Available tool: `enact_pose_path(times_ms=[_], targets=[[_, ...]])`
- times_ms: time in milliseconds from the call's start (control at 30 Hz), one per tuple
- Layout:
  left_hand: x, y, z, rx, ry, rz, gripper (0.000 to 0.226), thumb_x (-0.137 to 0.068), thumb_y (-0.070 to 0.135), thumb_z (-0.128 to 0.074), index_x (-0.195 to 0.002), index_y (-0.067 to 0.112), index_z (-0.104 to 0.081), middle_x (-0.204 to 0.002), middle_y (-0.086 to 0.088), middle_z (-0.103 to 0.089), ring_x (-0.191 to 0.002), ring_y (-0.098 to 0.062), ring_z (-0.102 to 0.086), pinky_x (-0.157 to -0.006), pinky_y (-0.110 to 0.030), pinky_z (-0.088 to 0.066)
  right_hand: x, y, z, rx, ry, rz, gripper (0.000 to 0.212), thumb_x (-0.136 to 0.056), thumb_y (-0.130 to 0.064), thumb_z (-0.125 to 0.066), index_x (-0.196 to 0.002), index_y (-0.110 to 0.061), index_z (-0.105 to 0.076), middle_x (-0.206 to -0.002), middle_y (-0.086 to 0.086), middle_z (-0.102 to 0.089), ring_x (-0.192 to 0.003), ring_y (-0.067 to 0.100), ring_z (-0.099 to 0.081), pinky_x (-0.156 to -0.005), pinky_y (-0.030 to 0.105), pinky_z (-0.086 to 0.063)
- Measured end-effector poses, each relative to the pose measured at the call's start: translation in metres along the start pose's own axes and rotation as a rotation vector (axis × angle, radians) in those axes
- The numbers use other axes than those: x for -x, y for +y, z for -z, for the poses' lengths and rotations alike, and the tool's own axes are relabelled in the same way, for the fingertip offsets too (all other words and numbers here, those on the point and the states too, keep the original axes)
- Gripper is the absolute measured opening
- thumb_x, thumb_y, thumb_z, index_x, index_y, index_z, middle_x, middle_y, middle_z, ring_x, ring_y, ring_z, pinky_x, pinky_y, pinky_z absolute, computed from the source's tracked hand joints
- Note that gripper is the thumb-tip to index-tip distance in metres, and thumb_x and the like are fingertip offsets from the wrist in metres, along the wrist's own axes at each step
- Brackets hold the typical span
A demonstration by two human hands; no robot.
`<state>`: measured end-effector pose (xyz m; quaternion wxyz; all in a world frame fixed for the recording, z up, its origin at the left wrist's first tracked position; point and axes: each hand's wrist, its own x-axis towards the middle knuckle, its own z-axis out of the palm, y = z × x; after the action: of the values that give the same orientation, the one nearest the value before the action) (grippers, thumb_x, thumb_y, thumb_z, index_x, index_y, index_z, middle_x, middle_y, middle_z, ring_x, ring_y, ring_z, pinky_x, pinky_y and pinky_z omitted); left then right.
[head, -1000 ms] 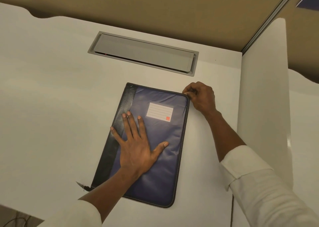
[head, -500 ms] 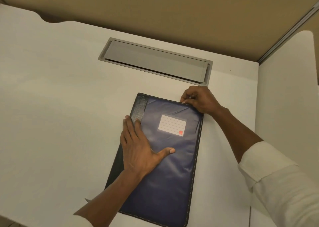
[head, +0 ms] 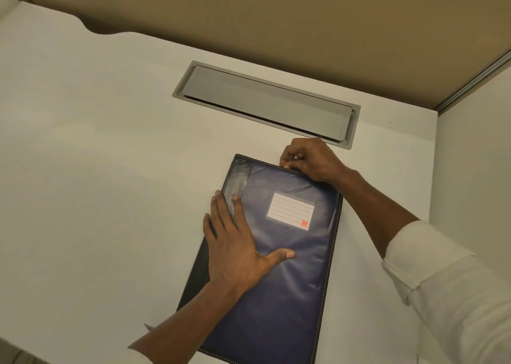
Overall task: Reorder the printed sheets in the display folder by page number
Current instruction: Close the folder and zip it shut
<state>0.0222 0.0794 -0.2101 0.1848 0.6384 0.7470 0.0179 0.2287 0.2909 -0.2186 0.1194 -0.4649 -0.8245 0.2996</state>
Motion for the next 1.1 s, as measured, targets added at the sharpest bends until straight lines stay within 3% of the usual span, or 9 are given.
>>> enact_pose_path(times_ms=[600,1100], targets=[[-0.001,0.0,-0.002,0.024,0.035,-0.022,0.16,-0.051,0.116,-0.031,-0.169,0.012,-0.002,-0.175,-0.022,0.0,-0.161,-0.043,-0.009,-0.125,-0.065,-0.023,-0.059,-0.037,-0.025,0.092,-0.058,0.135,0.013,-0.092,-0.02,-0.077,-0.096,-0.031,-0.072,-0.091,-0.016,-0.06,-0.082,0.007,-0.053,-0.076,0.035,-0.05],[-0.001,-0.002,-0.004,0.029,0.075,-0.056,0.156,-0.055,0.114,-0.034,-0.167,0.008,-0.014,-0.172,-0.027,-0.014,-0.158,-0.047,-0.021,-0.119,-0.069,-0.033,-0.089,-0.062,-0.036,0.19,-0.098,0.173,0.016,-0.094,-0.015,-0.071,-0.098,-0.03,-0.07,-0.096,-0.012,-0.058,-0.089,0.016,-0.059,-0.076,0.039,-0.052]])
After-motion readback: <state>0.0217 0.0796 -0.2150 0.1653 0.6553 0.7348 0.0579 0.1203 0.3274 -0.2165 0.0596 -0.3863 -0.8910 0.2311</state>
